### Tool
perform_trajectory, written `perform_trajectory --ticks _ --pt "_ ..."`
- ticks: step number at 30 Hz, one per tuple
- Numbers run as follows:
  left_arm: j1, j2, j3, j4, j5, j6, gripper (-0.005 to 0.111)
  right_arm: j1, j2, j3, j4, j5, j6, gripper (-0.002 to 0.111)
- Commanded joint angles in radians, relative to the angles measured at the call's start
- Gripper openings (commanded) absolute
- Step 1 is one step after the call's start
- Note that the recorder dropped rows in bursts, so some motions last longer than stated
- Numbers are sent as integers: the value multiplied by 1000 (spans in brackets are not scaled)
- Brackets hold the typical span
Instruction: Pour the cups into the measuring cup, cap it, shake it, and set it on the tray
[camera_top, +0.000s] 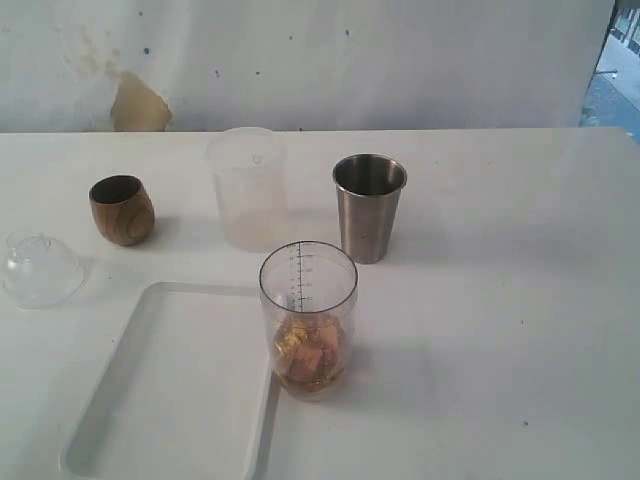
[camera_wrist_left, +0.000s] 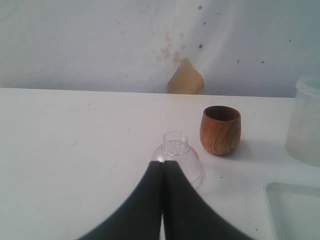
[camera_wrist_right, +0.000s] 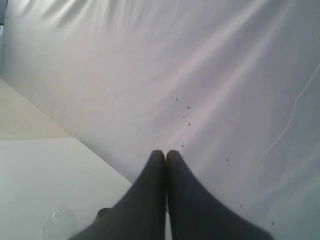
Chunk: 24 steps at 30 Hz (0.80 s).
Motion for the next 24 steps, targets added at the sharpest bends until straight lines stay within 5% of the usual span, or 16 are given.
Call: perform_trajectory --ticks 1,24 --pt "-2 -5 5 -1 -9 0 0 -4 -24 8 2 -3 11 0" --pt "-2 -5 5 -1 -9 0 0 -4 -34 130 95 192 -7 0"
